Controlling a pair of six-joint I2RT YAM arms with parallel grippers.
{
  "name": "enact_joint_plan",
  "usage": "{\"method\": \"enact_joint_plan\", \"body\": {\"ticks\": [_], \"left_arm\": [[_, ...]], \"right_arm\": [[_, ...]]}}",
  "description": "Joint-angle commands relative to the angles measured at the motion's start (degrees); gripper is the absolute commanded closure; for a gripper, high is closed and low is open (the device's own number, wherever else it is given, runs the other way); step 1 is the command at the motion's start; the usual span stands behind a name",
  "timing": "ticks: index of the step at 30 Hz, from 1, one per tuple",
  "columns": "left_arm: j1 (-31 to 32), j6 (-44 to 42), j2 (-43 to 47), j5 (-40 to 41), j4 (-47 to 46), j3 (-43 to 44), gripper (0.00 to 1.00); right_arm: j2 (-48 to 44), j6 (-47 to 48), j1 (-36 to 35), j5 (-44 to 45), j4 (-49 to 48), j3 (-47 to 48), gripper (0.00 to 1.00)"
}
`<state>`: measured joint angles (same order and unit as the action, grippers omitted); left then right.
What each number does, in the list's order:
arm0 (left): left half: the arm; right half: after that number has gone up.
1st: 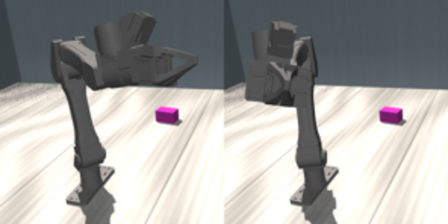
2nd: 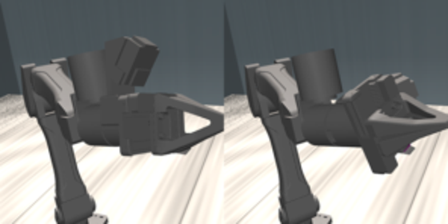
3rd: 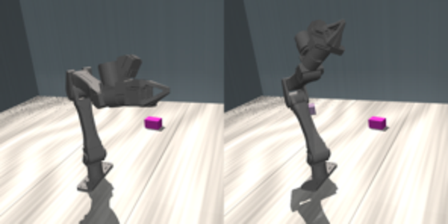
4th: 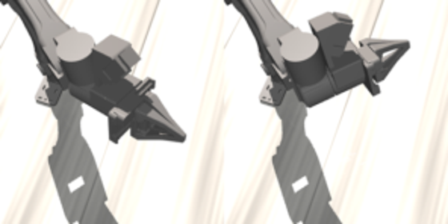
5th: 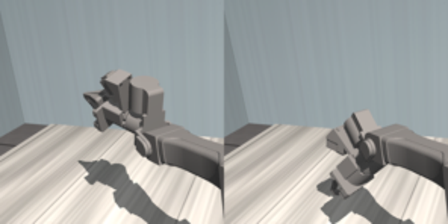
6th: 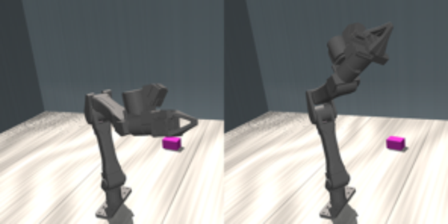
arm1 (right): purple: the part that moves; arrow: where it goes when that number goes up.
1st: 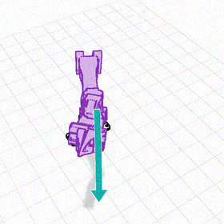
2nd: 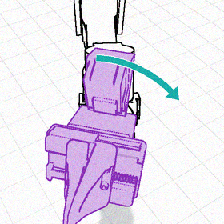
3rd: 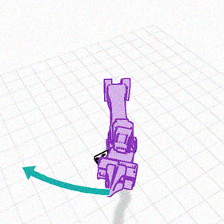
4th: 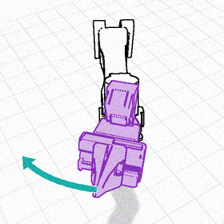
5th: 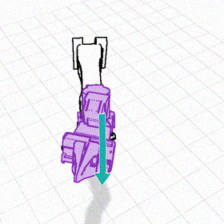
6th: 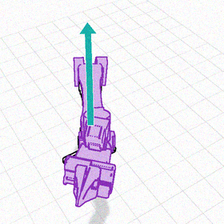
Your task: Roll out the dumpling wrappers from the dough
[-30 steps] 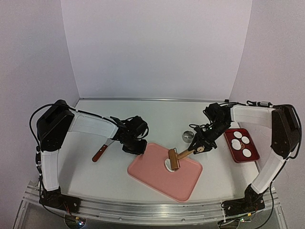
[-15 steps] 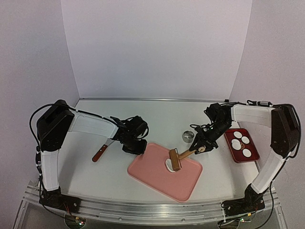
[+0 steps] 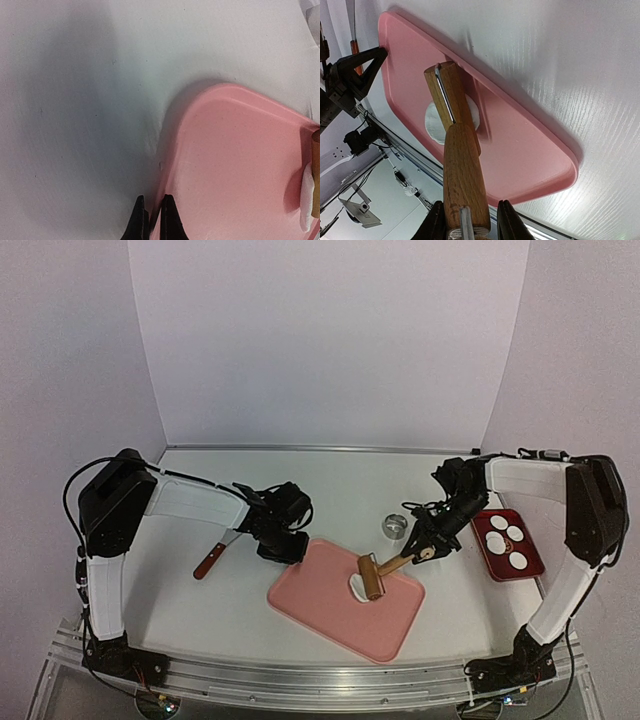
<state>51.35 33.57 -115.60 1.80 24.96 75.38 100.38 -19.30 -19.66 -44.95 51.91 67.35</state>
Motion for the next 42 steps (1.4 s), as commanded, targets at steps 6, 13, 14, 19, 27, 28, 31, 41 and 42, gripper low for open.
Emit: {"method": "enact_joint_plan", "body": {"ticks": [6, 13, 14, 19, 27, 28, 31, 41, 42], "left_arm": [[-1.7, 2.8, -1.9, 6.7, 7.3, 0.3, 1.0], [-1.7, 3.2, -1.7, 6.6, 7.0, -0.2, 1.0], [-1.7, 3.3, -1.7, 6.6, 7.0, -0.2, 1.0], [-1.7, 3.5, -1.2, 6.6, 6.9, -0.4, 1.0], [-1.7, 3.0, 0.0, 3.6, 5.2, -0.3, 1.0], [-1.7, 3.1, 0.1, 3.1, 5.0, -0.1, 1.0], [-1.7, 3.3, 0.2, 1.6, 5.0, 0.9, 1.0], [-1.7, 6.6, 4.8, -1.1, 5.0, 2.4, 0.78], [-1.7, 6.9, 5.1, -1.4, 5.1, 2.4, 0.77]], "right_arm": [[4.6, -2.6, 3.3, 30.7, 13.1, -2.6, 1.0], [3.7, -2.2, 3.9, 31.5, 13.7, -2.7, 1.0], [3.5, -2.2, 3.9, 31.5, 13.7, -2.7, 1.0], [2.4, -2.1, 4.3, 31.6, 14.3, -2.2, 1.0], [-2.0, 0.1, 4.5, 22.0, 15.3, 4.0, 1.0], [-2.6, 0.6, 4.4, 19.7, 15.3, 5.2, 1.0], [-4.0, 1.9, 4.4, 11.1, 15.3, 8.4, 1.0], [-9.0, 1.3, 3.8, -10.9, 15.1, 14.1, 1.0], [-9.3, 1.2, 3.6, -12.0, 15.0, 14.1, 1.0]]}}
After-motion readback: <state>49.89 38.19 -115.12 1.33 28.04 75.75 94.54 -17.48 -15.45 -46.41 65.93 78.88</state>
